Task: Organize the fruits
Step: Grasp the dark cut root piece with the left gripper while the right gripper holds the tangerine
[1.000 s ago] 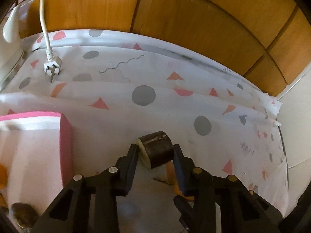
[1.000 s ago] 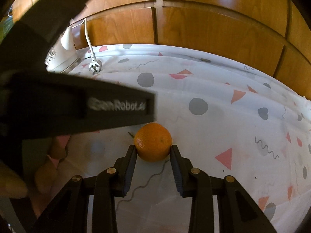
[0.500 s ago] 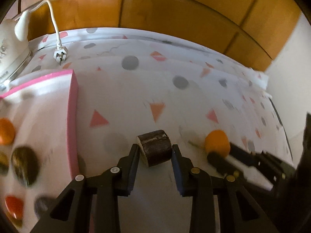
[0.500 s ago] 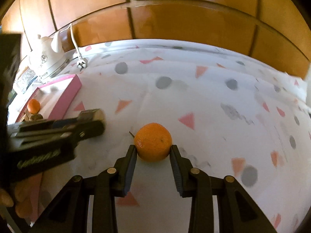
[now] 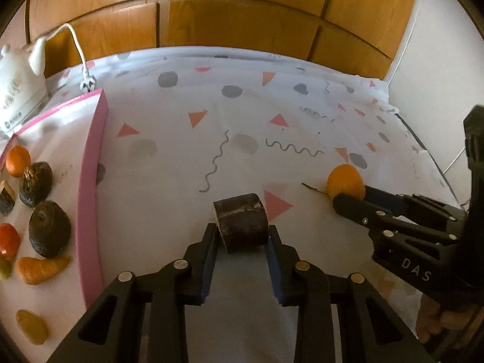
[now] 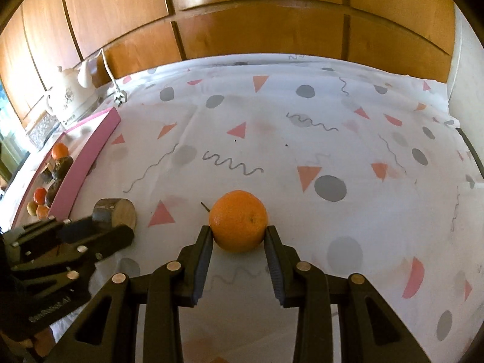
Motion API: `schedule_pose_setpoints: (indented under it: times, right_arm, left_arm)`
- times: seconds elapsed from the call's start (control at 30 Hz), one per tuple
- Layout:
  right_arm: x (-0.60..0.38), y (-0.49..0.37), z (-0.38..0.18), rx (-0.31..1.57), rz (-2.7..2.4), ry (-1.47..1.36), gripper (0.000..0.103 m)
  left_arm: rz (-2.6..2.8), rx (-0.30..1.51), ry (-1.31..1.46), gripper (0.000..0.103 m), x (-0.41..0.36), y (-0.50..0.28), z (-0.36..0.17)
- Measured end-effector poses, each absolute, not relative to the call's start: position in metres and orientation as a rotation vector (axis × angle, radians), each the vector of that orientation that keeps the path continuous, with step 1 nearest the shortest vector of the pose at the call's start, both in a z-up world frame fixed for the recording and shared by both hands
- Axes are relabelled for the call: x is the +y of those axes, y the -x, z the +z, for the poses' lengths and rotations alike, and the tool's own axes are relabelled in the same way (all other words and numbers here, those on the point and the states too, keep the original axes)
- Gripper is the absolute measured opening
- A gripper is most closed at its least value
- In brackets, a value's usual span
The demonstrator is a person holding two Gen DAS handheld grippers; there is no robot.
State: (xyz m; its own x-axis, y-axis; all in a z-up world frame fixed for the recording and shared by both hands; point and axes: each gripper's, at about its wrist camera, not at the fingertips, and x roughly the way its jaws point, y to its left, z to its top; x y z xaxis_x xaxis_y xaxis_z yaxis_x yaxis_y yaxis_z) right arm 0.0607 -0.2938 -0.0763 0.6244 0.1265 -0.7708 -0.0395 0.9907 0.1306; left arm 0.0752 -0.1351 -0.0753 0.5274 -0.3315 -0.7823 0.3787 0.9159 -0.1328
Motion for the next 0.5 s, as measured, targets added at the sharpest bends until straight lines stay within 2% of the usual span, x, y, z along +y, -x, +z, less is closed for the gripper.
schedule_pose_setpoints:
  times: [0.17, 0.5]
  right_arm:
    - [-0.292, -0.061, -0.079, 0.837, 0.070, -0.119, 0.037]
    - [-0.288, -0.075, -0.083, 0.854, 0.036, -0.124, 0.041]
  left_arm:
    - [-0.402, 0.875, -0.095, 0.029, -0.139, -0.072, -0.078]
    - [-0.414, 0.846, -0.096, 0.029, -0.138, -0.071, -0.081]
